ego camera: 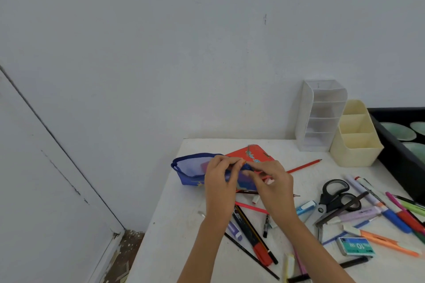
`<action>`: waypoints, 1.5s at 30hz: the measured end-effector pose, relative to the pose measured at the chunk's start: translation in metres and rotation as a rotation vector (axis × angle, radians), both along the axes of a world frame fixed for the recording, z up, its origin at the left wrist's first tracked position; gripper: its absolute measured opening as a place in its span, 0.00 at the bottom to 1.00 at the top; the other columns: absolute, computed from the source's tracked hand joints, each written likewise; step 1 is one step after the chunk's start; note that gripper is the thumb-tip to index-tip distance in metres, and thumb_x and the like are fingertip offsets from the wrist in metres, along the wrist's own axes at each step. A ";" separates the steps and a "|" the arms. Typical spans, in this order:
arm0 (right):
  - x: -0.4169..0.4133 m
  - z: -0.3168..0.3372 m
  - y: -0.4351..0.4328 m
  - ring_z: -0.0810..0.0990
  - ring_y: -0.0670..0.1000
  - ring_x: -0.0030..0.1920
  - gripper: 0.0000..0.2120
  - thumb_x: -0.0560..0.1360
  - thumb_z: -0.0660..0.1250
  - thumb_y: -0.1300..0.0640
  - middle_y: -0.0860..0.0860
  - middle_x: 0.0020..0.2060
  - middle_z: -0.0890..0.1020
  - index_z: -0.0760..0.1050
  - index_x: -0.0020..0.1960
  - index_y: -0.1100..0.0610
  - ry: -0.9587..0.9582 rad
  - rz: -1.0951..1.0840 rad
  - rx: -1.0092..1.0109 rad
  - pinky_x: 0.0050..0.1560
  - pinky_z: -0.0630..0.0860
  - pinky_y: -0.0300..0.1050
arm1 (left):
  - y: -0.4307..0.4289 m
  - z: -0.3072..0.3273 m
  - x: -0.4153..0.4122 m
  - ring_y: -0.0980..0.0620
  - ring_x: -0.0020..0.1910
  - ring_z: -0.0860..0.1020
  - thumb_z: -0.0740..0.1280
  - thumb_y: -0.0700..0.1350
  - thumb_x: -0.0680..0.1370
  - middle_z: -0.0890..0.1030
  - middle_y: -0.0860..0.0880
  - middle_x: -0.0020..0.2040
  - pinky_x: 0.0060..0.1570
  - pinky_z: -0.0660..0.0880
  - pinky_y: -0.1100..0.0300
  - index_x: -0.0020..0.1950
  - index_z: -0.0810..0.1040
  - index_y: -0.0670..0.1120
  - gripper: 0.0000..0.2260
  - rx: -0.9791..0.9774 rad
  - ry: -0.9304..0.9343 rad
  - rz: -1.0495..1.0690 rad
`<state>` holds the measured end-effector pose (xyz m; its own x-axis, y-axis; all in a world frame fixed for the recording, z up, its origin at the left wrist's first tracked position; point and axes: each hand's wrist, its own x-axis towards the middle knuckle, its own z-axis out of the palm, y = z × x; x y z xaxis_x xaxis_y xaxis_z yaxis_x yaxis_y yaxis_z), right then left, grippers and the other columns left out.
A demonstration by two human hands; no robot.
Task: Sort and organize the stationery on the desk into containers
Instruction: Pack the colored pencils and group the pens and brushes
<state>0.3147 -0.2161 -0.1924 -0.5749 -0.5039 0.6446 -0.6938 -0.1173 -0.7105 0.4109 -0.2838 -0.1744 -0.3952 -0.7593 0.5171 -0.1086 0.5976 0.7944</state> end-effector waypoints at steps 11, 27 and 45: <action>-0.022 -0.003 0.020 0.80 0.48 0.44 0.07 0.76 0.66 0.63 0.48 0.41 0.82 0.75 0.44 0.51 -0.614 -0.021 -0.147 0.44 0.77 0.33 | -0.044 0.006 0.022 0.44 0.47 0.73 0.64 0.38 0.77 0.77 0.43 0.45 0.48 0.68 0.54 0.45 0.80 0.39 0.06 0.028 -0.229 0.480; -0.071 0.014 0.091 0.81 0.54 0.49 0.06 0.78 0.63 0.53 0.53 0.47 0.82 0.73 0.52 0.54 -1.037 -0.147 -0.275 0.53 0.78 0.57 | 0.010 0.002 -0.012 0.50 0.52 0.81 0.74 0.40 0.70 0.79 0.45 0.57 0.51 0.80 0.51 0.61 0.72 0.47 0.22 0.790 0.177 -0.303; -0.123 0.024 0.257 0.82 0.53 0.53 0.30 0.63 0.75 0.63 0.53 0.54 0.83 0.73 0.63 0.51 -0.976 -0.020 -0.248 0.47 0.81 0.46 | 0.161 0.014 -0.148 0.51 0.51 0.82 0.66 0.38 0.76 0.83 0.46 0.54 0.50 0.80 0.53 0.63 0.75 0.44 0.16 1.166 0.354 -0.691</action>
